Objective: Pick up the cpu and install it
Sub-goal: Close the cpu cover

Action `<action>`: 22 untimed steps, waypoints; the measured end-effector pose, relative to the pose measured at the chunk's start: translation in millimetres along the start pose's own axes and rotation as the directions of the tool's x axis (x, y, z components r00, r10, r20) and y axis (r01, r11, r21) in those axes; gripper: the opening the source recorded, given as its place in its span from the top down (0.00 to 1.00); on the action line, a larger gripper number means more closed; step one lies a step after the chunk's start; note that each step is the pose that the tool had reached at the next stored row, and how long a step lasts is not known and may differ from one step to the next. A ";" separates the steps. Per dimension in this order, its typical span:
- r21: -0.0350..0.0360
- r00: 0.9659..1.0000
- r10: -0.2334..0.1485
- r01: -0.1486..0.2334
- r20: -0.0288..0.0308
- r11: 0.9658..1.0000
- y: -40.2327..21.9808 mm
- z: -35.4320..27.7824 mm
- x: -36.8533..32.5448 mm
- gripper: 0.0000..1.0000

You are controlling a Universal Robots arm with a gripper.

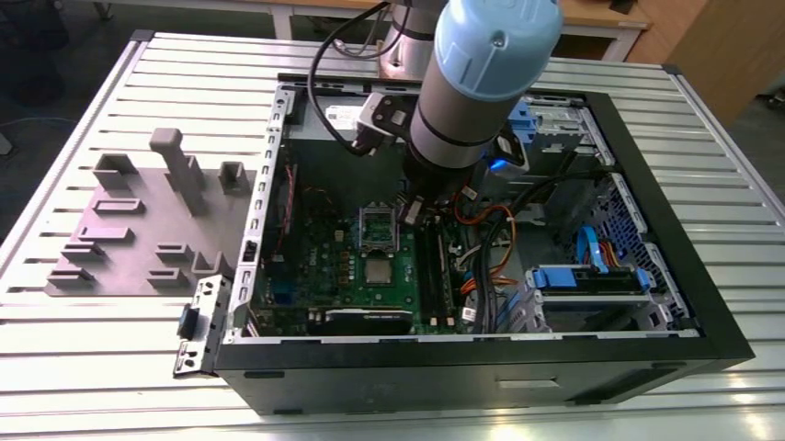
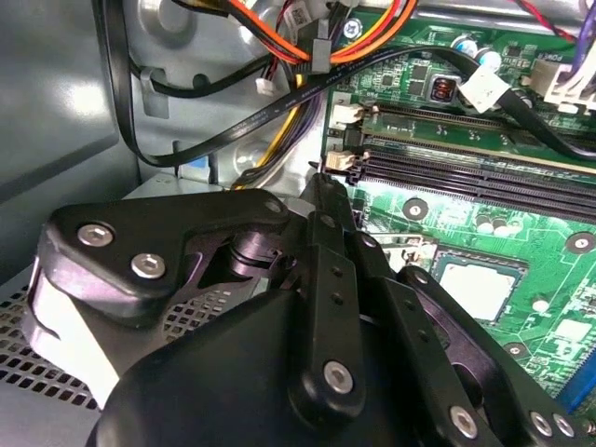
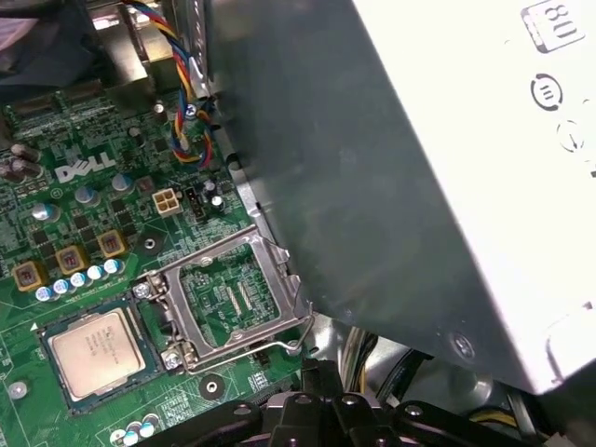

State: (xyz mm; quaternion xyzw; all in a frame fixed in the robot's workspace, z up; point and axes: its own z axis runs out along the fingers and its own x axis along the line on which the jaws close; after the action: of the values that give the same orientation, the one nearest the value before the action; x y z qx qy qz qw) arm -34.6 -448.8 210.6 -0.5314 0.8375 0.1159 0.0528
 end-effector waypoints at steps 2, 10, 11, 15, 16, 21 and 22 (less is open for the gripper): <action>0.002 1.000 0.011 -0.011 0.003 1.000 0.0 0.1 0.1 0.89; 0.017 0.996 0.083 -0.083 0.014 0.996 1.2 1.1 0.8 0.89; 0.017 0.996 0.083 -0.083 0.014 0.996 1.7 1.4 1.2 0.89; 0.017 0.996 0.083 -0.083 0.014 0.996 2.0 2.7 1.7 0.89; 0.017 0.996 0.084 -0.084 0.014 0.996 2.1 3.1 1.9 0.89; 0.019 0.996 0.091 -0.091 0.015 0.996 3.0 5.1 2.9 0.89; 0.019 0.995 0.095 -0.095 0.016 0.995 3.2 5.3 3.0 0.89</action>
State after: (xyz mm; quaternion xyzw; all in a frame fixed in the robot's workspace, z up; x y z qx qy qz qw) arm -39.0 -448.8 205.2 -0.4896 0.8625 0.1137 0.0588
